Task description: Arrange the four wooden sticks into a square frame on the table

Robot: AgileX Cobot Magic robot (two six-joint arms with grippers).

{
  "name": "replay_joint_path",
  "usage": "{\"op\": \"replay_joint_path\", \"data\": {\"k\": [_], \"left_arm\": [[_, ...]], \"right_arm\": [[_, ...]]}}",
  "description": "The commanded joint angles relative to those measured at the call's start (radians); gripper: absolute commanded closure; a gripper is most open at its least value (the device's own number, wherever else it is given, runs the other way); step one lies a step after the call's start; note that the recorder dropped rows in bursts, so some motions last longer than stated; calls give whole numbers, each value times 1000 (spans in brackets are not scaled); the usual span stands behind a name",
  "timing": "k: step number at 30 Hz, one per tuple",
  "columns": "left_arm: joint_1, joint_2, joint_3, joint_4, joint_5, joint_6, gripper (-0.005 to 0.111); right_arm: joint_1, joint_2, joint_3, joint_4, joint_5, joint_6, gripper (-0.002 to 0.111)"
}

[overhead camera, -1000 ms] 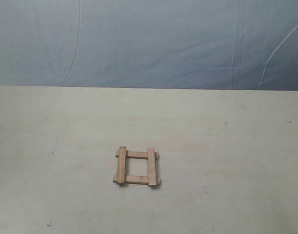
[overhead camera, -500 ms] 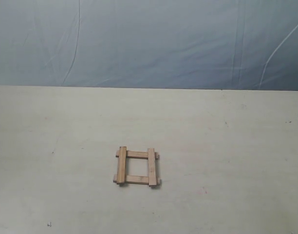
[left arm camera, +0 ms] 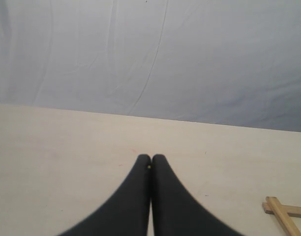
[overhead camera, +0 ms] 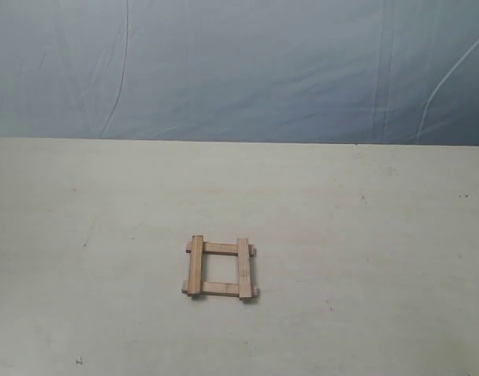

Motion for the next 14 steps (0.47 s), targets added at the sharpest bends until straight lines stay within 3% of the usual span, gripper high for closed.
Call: {"op": "replay_joint_path", "data": {"k": [1, 14], "left_arm": [[-11, -6, 4, 3, 4, 1, 107], [-11, -6, 4, 3, 4, 1, 107]], "right_arm": [[2, -8, 5, -4, -13, 1, 109], [2, -8, 5, 3, -13, 5, 109]]}}
